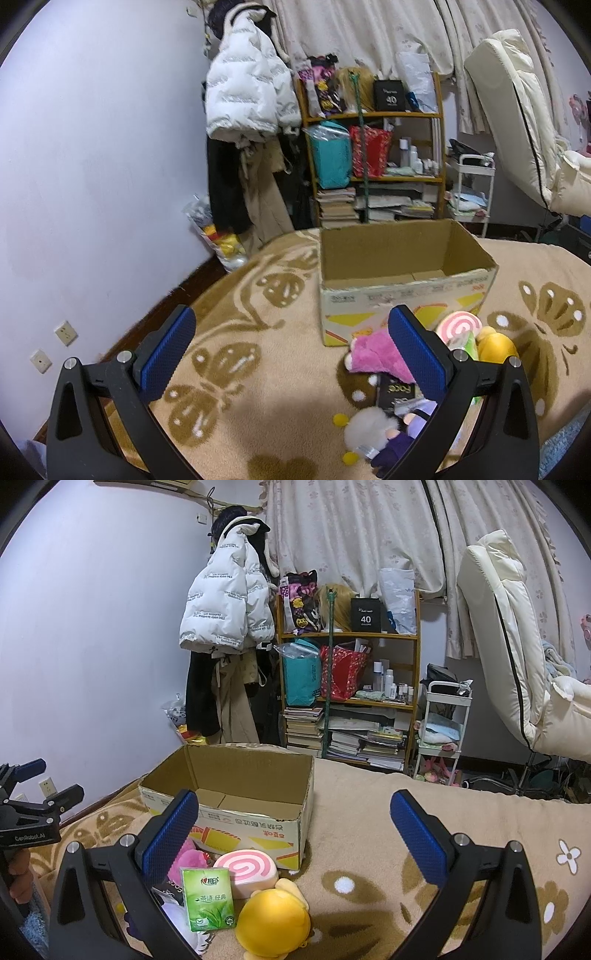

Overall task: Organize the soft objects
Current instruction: 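Lower left tool to white pompom keychain while right tool lowers to green tissue pack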

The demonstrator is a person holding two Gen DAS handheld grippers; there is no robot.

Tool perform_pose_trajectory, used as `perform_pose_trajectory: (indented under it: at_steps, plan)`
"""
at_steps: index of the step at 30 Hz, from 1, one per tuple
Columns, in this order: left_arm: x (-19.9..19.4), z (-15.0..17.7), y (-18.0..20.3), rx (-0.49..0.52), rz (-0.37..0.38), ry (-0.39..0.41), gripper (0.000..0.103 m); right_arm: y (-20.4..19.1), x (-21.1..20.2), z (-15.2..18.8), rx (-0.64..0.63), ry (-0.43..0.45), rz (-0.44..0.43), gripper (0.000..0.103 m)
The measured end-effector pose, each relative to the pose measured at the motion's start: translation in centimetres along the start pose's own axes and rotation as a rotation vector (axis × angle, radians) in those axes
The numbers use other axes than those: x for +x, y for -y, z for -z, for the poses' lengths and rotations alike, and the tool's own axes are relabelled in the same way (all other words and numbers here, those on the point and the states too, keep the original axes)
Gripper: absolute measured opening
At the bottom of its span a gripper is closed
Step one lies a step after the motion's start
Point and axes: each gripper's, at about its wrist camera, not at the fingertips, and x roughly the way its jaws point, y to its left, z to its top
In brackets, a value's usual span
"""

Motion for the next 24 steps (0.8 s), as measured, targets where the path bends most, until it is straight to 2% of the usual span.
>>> perform_pose_trajectory:
  at_steps: [3,15,20,24]
  plan:
    - [1.1,0.0,-0.1,-0.009,0.046,-0.047,0.103,0.0,0.5,0.2,0.003,-0.022,-0.001,0.103]
    - [4.5,0.1,0.5,-0.007,0.083,-0.199,0.103,0.6,1.8,0.5,0.030,-0.114,-0.025,0.103]
    - [6.4,0.7,1.1,0.008,0.087,-0.301,0.103,-0.2,2.4,0.8,-0.001,-0.153,-0.056,0.103]
    - [7.2,1.0,1.0,0.002,0.089,-0.345,0.103,-1.2,3.2,1.4,-0.044,-0.203,-0.080,0.103]
